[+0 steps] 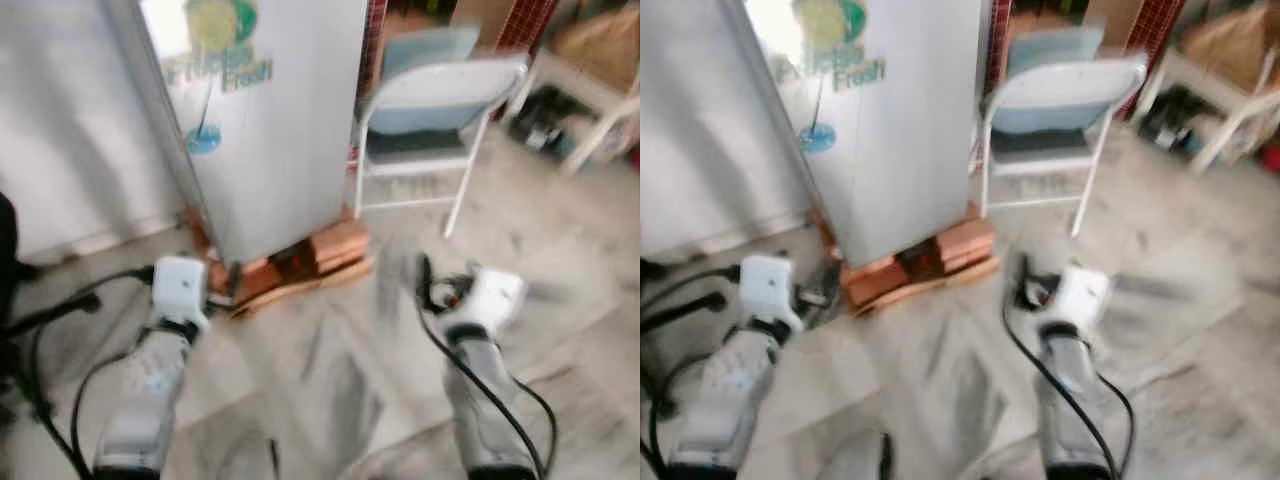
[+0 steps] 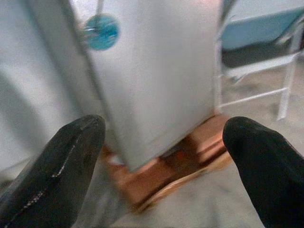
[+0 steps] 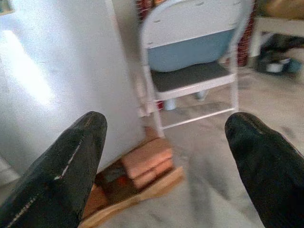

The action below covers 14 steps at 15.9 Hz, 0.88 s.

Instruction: Restocking fridge

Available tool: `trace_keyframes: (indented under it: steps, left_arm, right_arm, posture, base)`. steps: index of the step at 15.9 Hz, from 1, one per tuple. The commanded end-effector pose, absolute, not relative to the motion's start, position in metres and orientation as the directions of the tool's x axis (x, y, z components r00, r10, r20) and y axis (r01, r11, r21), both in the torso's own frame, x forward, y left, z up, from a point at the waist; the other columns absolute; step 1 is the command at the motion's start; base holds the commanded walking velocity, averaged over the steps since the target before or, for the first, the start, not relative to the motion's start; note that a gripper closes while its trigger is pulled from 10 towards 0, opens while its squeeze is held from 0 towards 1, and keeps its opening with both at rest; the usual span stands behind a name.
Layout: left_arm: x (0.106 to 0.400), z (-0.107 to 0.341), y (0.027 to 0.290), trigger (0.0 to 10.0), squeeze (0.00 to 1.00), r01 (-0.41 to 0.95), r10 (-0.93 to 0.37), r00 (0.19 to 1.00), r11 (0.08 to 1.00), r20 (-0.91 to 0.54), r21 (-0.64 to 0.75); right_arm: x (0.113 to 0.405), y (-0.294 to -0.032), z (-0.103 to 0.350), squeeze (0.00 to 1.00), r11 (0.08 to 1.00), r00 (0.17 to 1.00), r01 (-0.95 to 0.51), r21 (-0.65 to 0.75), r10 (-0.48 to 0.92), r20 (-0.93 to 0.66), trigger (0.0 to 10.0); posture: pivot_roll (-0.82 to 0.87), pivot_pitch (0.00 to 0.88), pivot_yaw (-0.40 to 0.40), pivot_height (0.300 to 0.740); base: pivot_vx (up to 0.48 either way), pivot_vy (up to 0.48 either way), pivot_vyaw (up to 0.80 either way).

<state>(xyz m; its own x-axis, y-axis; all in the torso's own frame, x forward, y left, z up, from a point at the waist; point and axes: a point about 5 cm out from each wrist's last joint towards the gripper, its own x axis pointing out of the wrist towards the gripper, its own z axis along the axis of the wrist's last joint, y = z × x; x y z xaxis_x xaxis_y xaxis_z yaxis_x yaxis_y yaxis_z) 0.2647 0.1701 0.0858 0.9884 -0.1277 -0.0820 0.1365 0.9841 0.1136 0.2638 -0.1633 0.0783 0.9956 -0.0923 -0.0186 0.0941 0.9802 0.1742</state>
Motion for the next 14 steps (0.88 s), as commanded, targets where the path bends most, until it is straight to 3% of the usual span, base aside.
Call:
trace_keyframes:
  steps: [1, 2, 3, 4, 8, 14]
  left_arm:
    - [0.268, 0.084, 0.156, 10.0, 0.0, 0.202, -0.191, 0.977, 0.97, -0.09, 0.134]
    - [0.271, 0.084, 0.155, 10.0, 0.0, 0.209, -0.197, 0.976, 0.967, -0.087, 0.148]
    - [0.276, 0.084, 0.156, 10.0, 0.0, 0.202, -0.19, 0.978, 0.968, -0.085, 0.151]
    - [0.277, 0.083, 0.156, 10.0, 0.0, 0.197, -0.186, 0.978, 0.971, -0.09, 0.135]
    - [0.268, 0.076, 0.151, 10.0, 0.0, 0.179, -0.168, 0.982, 0.974, -0.085, 0.141]
    - [0.235, 0.07, 0.173, 10.0, 0.0, 0.094, -0.078, 0.991, 0.985, -0.108, 0.145]
  right_arm:
    - [0.262, -0.176, 0.078, 0.94, 0.98, 0.99, 0.141, 0.143, -0.141, -0.008, 10.0]
    - [0.262, -0.176, 0.079, 0.94, 0.981, 0.99, 0.14, 0.135, -0.141, -0.002, 10.0]
    - [0.262, -0.179, 0.079, 0.3, 0.982, 0.989, 0.145, 0.124, -0.147, 0.002, 10.0]
    - [0.261, -0.181, 0.079, 0.0, 0.98, 0.986, 0.164, 0.109, -0.166, 0.005, 10.0]
    - [0.253, -0.182, 0.078, 0.0, 0.985, 0.988, 0.156, 0.074, -0.157, 0.008, 10.0]
    - [0.228, -0.199, 0.077, 0.0, 0.991, 0.991, 0.133, 0.021, -0.133, -0.013, 10.0]
  posture:
    - [0.08, 0.064, 0.051, 0.74]
    - [0.07, 0.064, 0.055, 0.74]
    - [0.05, 0.065, 0.065, 0.74]
    - [0.04, 0.065, 0.058, 0.74]
    - [0.04, 0.095, 0.035, 0.74]
    - [0.06, 0.105, -0.001, 0.74]
  base:
    - [0.0, 0.0, 0.0]
    - [0.0, 0.0, 0.0]
    - [0.0, 0.0, 0.0]
    - [0.0, 0.0, 0.0]
    - [0.0, 0.0, 0.0]
    - [0.0, 0.0, 0.0]
